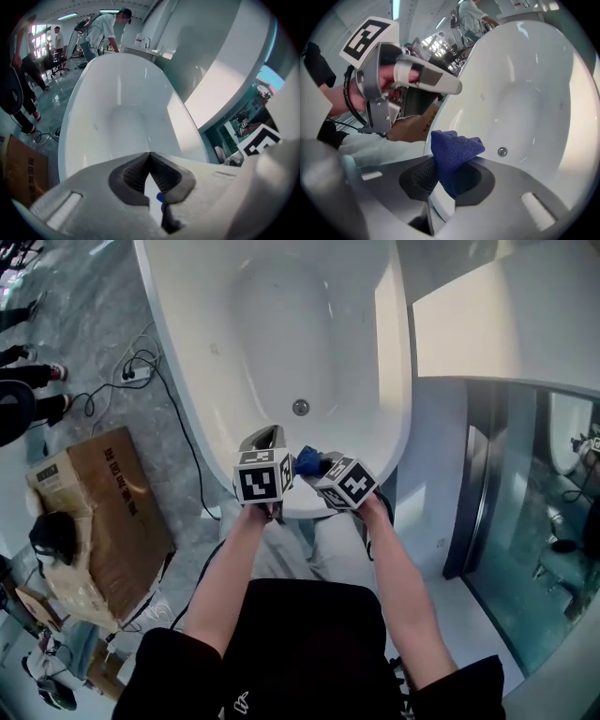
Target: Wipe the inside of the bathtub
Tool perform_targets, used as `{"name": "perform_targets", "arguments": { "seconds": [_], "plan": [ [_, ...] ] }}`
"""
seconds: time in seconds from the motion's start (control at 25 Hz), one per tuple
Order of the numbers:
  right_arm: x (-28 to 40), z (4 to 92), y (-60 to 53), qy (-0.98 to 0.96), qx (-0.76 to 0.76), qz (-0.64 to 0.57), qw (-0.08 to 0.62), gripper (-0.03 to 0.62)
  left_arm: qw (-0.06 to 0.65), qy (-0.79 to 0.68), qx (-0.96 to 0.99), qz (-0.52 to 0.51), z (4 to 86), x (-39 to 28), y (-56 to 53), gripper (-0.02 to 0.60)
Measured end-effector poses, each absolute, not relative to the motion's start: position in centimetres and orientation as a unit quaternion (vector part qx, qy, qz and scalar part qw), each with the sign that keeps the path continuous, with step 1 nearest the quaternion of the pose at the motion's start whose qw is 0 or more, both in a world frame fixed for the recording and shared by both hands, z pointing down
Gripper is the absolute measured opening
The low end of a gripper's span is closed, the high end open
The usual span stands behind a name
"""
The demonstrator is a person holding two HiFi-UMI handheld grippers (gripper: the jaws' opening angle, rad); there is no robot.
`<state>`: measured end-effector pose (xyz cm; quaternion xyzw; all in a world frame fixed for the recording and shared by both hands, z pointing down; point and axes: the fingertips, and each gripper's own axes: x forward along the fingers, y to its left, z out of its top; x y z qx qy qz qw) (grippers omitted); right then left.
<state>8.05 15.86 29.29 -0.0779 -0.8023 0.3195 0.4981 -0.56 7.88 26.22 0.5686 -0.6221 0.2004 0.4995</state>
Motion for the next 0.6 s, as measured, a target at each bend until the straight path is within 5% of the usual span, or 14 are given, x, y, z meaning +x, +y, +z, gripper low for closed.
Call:
{"name": "perform_targets", "arguments": {
  "seconds": [0.6],
  "plan": [
    [3.7,11.0,6.2,-0.909,0.092,0.222,0.341,0.077,0.413,-0.698,0.571,0.129,9.6,-1.8,8.1,0.002]
  ]
}}
